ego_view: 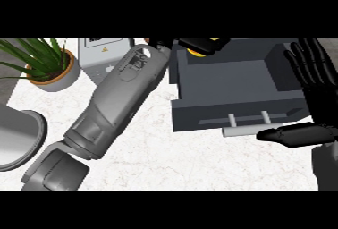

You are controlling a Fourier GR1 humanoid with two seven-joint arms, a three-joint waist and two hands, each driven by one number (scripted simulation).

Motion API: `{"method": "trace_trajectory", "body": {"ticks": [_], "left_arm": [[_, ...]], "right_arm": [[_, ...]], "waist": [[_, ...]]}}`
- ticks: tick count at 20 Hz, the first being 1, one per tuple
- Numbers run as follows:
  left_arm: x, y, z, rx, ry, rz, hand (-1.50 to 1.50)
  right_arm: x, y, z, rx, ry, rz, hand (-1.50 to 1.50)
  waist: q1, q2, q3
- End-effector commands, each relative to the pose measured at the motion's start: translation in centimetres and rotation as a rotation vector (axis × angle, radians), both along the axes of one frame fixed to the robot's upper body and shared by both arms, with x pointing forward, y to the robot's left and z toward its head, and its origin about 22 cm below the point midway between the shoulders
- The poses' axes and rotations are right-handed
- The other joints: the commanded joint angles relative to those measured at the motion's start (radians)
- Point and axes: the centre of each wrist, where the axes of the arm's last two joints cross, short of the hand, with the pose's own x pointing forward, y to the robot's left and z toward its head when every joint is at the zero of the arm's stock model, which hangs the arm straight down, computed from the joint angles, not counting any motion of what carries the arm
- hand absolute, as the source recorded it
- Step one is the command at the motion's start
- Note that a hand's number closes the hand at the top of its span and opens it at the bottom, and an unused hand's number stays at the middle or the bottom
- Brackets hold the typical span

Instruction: Pick up the cup, place it into the drawer and close the drawer

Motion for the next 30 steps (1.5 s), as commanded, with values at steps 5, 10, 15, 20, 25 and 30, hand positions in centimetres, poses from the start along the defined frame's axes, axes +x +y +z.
{"method": "trace_trajectory", "body": {"ticks": [5, 10, 15, 20, 25, 30], "left_arm": [[0.3, 0.0, -2.5, 0.164, 0.184, -0.060, 1.50], [0.0, 0.3, -4.2, 0.226, 0.168, -0.067, 1.50], [-0.4, 1.1, -5.8, 0.093, 0.155, -0.082, -1.50], [-0.7, 1.1, -5.9, -0.075, 0.119, -0.114, -1.50], [-0.6, 0.7, -4.5, -0.203, 0.031, -0.106, -1.50], [-0.4, 0.7, -4.2, -0.254, 0.018, -0.065, -1.50]], "right_arm": [[0.9, 1.0, 1.0, -0.003, -0.015, 0.057, -1.50], [2.1, 1.3, 2.2, -0.012, -0.035, 0.102, -1.50], [1.6, 4.0, 2.1, 0.008, -0.053, 0.197, -1.50], [1.7, 6.1, 2.3, -0.010, -0.030, 0.469, 1.50], [1.5, 7.1, 1.0, -0.119, 0.086, 0.659, 1.50], [0.9, 5.7, 0.2, -0.464, 0.201, 0.665, 1.50]], "waist": [[-0.063, 0.017, 0.001], [-0.104, 0.031, 0.001], [-0.117, 0.035, -0.001], [-0.127, 0.034, -0.003], [-0.105, 0.023, -0.002], [-0.046, 0.010, -0.002]]}}
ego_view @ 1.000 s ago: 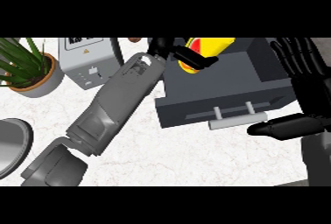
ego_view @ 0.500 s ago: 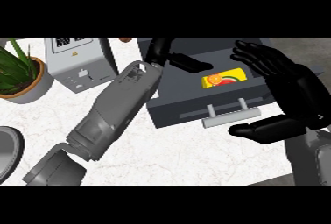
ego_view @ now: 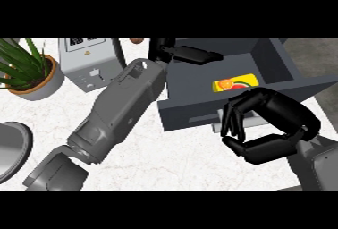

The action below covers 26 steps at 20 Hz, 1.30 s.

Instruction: Pick up the cup, place it into the drawer and close the drawer

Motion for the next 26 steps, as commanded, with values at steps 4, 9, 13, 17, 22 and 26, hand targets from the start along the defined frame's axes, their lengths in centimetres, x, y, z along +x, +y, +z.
{"method": "trace_trajectory", "body": {"ticks": [4, 9, 13, 17, 22, 26], "left_arm": [[0.3, 0.3, -0.2, -0.042, 0.016, 0.082, -1.50], [-0.2, 1.0, -1.8, -0.102, -0.006, 0.053, -1.50], [-0.6, 1.6, -3.1, -0.127, 0.010, 0.034, -1.50], [-0.2, 3.3, -2.5, -0.170, 0.002, 0.020, -1.50], [-1.5, 5.4, -6.6, -0.194, 0.002, 0.042, -1.50], [-1.0, 7.3, -4.8, -0.199, 0.025, 0.018, -1.50]], "right_arm": [[-1.3, -2.7, -0.2, -0.357, -0.050, -0.070, -1.50], [-0.6, 0.0, -5.0, -0.465, -0.084, -0.214, -1.50], [0.1, 0.4, -10.1, -0.593, -0.028, -0.218, -1.50], [1.6, 0.0, -14.2, -0.704, -0.007, -0.177, -1.50], [6.0, 0.8, -15.8, -0.708, 0.017, -0.243, 1.50], [7.5, -2.8, -16.2, -0.622, -0.053, -0.314, 1.50]], "waist": [[0.065, -0.019, 0.002], [0.129, -0.020, 0.002], [0.171, -0.027, 0.002], [0.212, -0.027, 0.002], [0.230, -0.022, 0.002], [0.252, -0.020, 0.005]]}}
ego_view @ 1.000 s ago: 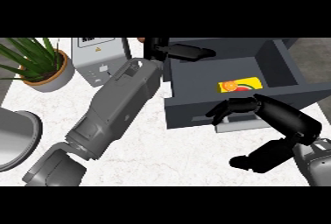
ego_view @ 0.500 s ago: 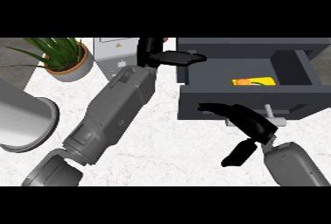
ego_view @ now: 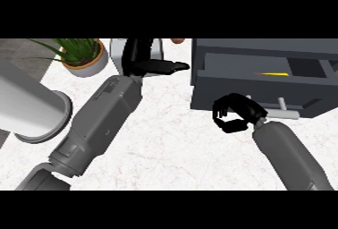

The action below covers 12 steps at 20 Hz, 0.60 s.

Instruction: Pick up the cup, place it into the drawer and close the drawer

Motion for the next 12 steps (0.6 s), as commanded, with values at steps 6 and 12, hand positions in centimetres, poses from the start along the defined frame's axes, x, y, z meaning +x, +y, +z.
{"method": "trace_trajectory", "body": {"ticks": [6, 12], "left_arm": [[-0.9, 4.2, -1.4, -0.006, 0.003, -0.032, -1.50], [-0.9, 5.6, -1.0, -0.006, 0.013, -0.051, -1.50]], "right_arm": [[6.0, -3.6, 4.5, 0.147, -0.154, -0.161, 1.50], [7.9, -6.7, 8.8, 0.175, -0.226, -0.288, 1.50]], "waist": [[0.065, 0.015, 0.004], [0.102, 0.026, 0.004]]}}
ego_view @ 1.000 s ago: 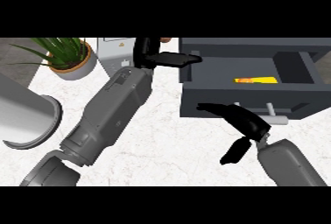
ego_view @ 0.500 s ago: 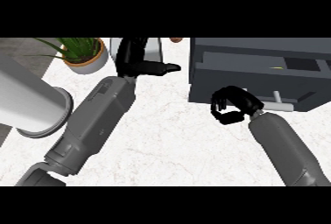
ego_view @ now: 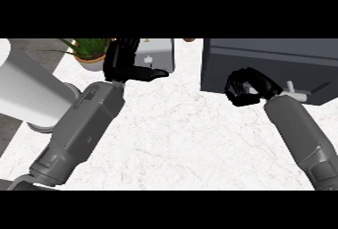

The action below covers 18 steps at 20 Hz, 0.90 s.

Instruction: Pick up the cup, place it into the drawer and close the drawer

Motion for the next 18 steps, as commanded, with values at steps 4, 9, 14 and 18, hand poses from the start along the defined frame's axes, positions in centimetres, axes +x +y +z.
{"method": "trace_trajectory", "body": {"ticks": [4, 9, 14, 18], "left_arm": [[-0.5, 0.9, -0.3, 0.013, 0.000, -0.042, -1.50], [-0.7, 2.0, -0.7, 0.008, -0.005, -0.057, -1.50], [-1.0, 1.8, -1.1, -0.005, 0.002, -0.063, -1.50], [-1.1, 2.1, -1.1, -0.008, 0.003, -0.078, -1.50]], "right_arm": [[3.0, -3.8, 7.1, 0.033, -0.109, -0.178, 1.50], [3.2, -4.5, 8.8, 0.046, -0.127, -0.166, 1.50], [3.1, -5.5, 10.0, 0.096, -0.128, -0.149, 1.50], [2.8, -5.8, 9.7, 0.111, -0.111, -0.150, 1.50]], "waist": [[0.044, 0.009, -0.005], [0.063, 0.021, -0.007], [0.065, 0.025, -0.007], [0.075, 0.028, -0.008]]}}
